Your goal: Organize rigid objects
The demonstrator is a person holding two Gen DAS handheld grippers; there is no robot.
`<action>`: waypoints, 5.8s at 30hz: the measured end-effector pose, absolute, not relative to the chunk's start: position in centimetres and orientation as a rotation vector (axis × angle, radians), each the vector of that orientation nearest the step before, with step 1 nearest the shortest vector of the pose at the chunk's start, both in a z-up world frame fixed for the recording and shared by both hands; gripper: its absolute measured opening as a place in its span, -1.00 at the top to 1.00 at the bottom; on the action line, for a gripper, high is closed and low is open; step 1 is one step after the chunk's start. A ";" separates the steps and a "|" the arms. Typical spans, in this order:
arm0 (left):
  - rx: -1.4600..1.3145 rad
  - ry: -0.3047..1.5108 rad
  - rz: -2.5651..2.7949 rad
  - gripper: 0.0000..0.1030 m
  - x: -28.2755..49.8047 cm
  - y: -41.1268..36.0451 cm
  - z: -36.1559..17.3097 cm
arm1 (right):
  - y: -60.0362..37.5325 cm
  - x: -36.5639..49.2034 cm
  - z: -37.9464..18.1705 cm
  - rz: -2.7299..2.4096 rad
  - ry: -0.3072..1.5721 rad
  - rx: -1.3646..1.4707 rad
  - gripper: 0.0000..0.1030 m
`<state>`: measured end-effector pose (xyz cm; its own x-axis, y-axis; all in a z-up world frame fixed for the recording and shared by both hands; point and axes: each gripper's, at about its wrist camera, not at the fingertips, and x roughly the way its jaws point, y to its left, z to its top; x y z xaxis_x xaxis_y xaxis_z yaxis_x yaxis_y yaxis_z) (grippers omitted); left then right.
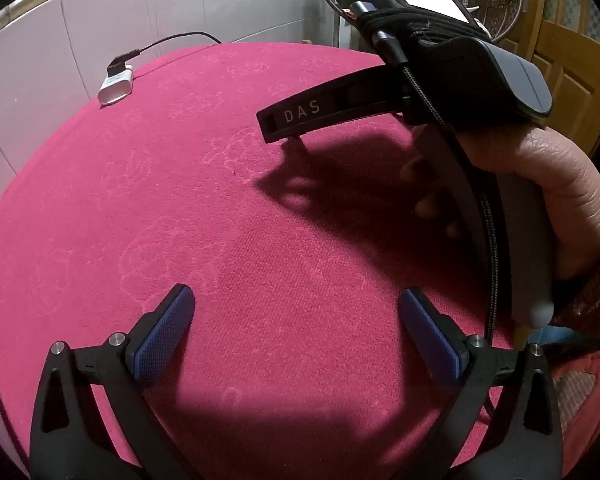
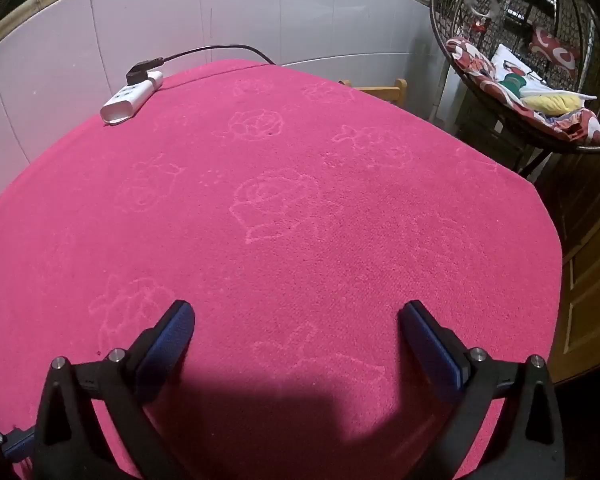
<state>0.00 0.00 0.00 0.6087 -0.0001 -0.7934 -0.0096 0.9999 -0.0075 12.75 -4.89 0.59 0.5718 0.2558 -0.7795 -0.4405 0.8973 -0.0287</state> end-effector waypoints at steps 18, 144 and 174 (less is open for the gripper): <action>-0.011 0.916 0.006 -1.00 0.0 0.0 0.0 | -4.8 12.7 0.6 0.413 0.871 -0.229 -1.00; -0.374 0.800 0.555 -0.99 -11.9 10.7 2.5 | -0.6 3.8 3.9 1.018 0.690 -0.279 -0.99; -0.323 0.756 0.680 -0.63 -11.9 9.7 2.9 | -1.8 5.4 4.5 0.999 0.719 -0.227 0.05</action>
<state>-11.88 9.66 2.85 0.5304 0.4469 -0.7204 -0.6687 0.7429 -0.0315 5.39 -1.78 4.48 0.3367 0.6862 -0.6448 -0.8293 0.5405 0.1421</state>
